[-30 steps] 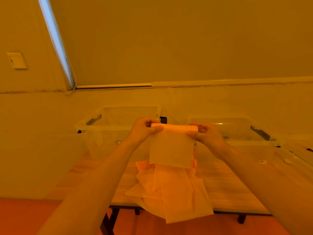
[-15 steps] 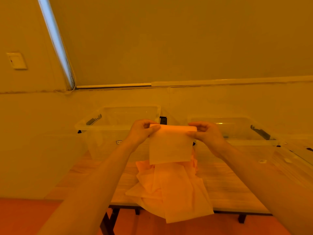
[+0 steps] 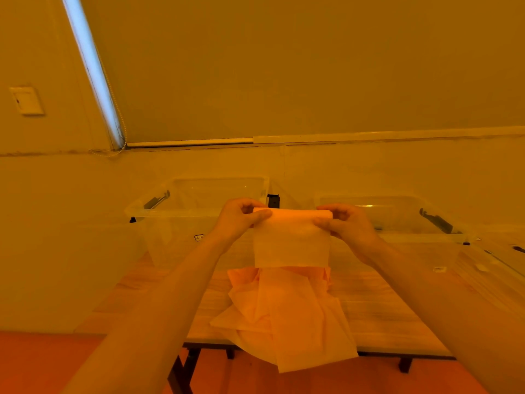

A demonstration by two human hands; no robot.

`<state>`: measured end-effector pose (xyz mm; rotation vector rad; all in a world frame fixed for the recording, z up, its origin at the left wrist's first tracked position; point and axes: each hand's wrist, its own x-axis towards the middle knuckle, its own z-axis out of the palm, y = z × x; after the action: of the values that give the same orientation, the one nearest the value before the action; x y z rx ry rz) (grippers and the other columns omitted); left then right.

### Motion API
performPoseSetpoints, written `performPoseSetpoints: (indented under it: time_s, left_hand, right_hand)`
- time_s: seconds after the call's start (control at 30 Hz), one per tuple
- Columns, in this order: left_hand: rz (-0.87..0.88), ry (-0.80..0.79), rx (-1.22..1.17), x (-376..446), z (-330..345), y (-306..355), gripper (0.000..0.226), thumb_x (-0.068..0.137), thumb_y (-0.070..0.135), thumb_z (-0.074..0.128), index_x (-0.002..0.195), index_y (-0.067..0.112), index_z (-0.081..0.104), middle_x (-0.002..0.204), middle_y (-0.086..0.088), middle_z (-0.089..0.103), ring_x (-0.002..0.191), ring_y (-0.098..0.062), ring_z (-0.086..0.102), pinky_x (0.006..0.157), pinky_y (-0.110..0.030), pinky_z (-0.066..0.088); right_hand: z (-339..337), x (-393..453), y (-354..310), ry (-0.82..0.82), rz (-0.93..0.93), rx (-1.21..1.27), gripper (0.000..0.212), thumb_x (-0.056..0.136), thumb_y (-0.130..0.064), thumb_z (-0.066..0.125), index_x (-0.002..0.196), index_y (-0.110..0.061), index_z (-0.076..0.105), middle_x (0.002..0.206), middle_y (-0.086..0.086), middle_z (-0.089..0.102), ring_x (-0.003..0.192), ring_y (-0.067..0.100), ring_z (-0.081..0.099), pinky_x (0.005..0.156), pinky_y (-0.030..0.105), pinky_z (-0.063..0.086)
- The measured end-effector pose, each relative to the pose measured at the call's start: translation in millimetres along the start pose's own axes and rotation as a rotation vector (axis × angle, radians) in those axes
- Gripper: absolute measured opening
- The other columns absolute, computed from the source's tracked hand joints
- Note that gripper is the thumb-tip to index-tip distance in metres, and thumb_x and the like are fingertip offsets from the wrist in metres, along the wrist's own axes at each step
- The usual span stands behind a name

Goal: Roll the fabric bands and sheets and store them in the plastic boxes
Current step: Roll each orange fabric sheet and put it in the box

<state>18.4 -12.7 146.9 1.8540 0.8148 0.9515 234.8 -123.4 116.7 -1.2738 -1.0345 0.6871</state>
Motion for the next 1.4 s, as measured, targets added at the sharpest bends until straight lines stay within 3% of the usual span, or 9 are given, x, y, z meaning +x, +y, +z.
performPoseSetpoints:
  time_s: [0.1, 0.23, 0.4, 0.6, 0.73, 0.93, 1.03, 1.17, 1.4]
  left_hand:
    - [-0.005, -0.024, -0.018, -0.7, -1.6, -0.2, 0.023, 0.081, 0.011, 0.071, 0.103, 0.015, 0.066, 0.096, 0.008, 0.062, 0.086, -0.008, 0.061, 0.061, -0.015, 0.052]
    - [-0.009, -0.020, -0.002, -0.4, -1.7, -0.1, 0.023, 0.082, 0.011, 0.070, 0.104, 0.014, 0.065, 0.096, 0.007, 0.062, 0.085, -0.008, 0.061, 0.062, -0.016, 0.053]
    - [-0.003, 0.025, 0.034, 0.4, 0.2, -0.2, 0.017, 0.087, 0.019, 0.066, 0.103, 0.014, 0.067, 0.094, 0.008, 0.062, 0.083, -0.005, 0.059, 0.058, -0.014, 0.048]
    - [-0.024, -0.038, 0.000, 0.2, -2.1, -1.5, 0.024, 0.082, 0.011, 0.070, 0.104, 0.017, 0.065, 0.104, 0.005, 0.061, 0.094, -0.012, 0.060, 0.067, -0.020, 0.053]
    - [-0.011, -0.045, 0.019, -0.2, -0.9, -1.0, 0.017, 0.084, 0.010, 0.068, 0.098, 0.019, 0.064, 0.098, 0.006, 0.061, 0.086, -0.010, 0.061, 0.064, -0.017, 0.053]
    - [-0.007, 0.023, 0.041, -1.4, 2.6, -5.1, 0.012, 0.087, 0.020, 0.066, 0.099, 0.017, 0.068, 0.095, 0.007, 0.063, 0.082, -0.004, 0.058, 0.059, -0.015, 0.045]
    - [-0.001, -0.037, 0.016, -3.5, 1.3, -4.6, 0.012, 0.083, 0.016, 0.070, 0.091, 0.023, 0.067, 0.096, 0.008, 0.064, 0.088, -0.007, 0.060, 0.069, -0.018, 0.050]
    - [0.000, -0.075, 0.011, -4.0, 0.7, -4.8, 0.020, 0.080, 0.009, 0.071, 0.092, 0.024, 0.065, 0.098, 0.008, 0.063, 0.088, -0.005, 0.061, 0.066, -0.017, 0.052]
    - [-0.018, 0.005, 0.050, -2.4, 2.3, -13.8, 0.013, 0.086, 0.019, 0.066, 0.099, 0.020, 0.068, 0.101, 0.007, 0.062, 0.091, -0.008, 0.059, 0.071, -0.021, 0.051]
  right_hand:
    - [-0.2, -0.7, -2.0, -0.010, 0.011, 0.036, 0.017, 0.087, -0.009, 0.065, 0.103, -0.013, 0.066, 0.096, 0.002, 0.068, 0.087, 0.018, 0.065, 0.063, 0.022, 0.055]
    - [1.1, 0.6, 1.1, 0.015, 0.013, 0.018, 0.008, 0.086, -0.012, 0.067, 0.090, -0.018, 0.069, 0.092, 0.002, 0.069, 0.088, 0.020, 0.065, 0.072, 0.028, 0.056]
    - [1.9, -0.5, 2.2, 0.015, -0.041, -0.067, 0.027, 0.077, -0.002, 0.074, 0.094, -0.021, 0.066, 0.102, 0.001, 0.064, 0.089, 0.014, 0.062, 0.061, 0.016, 0.053]
    - [0.2, 2.0, 2.4, 0.008, 0.021, -0.018, 0.015, 0.085, -0.010, 0.068, 0.099, -0.014, 0.066, 0.104, 0.009, 0.067, 0.094, 0.023, 0.064, 0.076, 0.030, 0.056]
    - [1.2, 2.6, 7.2, 0.022, 0.012, -0.032, 0.015, 0.083, -0.011, 0.071, 0.093, -0.021, 0.067, 0.107, 0.011, 0.067, 0.095, 0.023, 0.064, 0.079, 0.034, 0.054]
    - [0.4, 0.9, 6.8, 0.002, -0.002, -0.040, 0.024, 0.080, -0.007, 0.073, 0.098, -0.022, 0.068, 0.110, 0.011, 0.067, 0.098, 0.024, 0.064, 0.079, 0.032, 0.054]
    - [-0.3, -2.0, 4.7, 0.000, 0.016, -0.041, 0.021, 0.085, -0.011, 0.069, 0.106, -0.013, 0.066, 0.107, 0.011, 0.068, 0.094, 0.022, 0.065, 0.074, 0.029, 0.056]
    - [2.0, -3.7, 4.5, 0.017, 0.038, -0.025, 0.026, 0.086, -0.013, 0.067, 0.111, -0.007, 0.064, 0.108, 0.010, 0.067, 0.092, 0.019, 0.065, 0.069, 0.026, 0.056]
    - [4.3, -5.9, 1.1, -0.017, 0.019, -0.038, 0.026, 0.079, -0.006, 0.073, 0.100, -0.020, 0.066, 0.111, 0.006, 0.063, 0.100, 0.021, 0.063, 0.074, 0.029, 0.057]
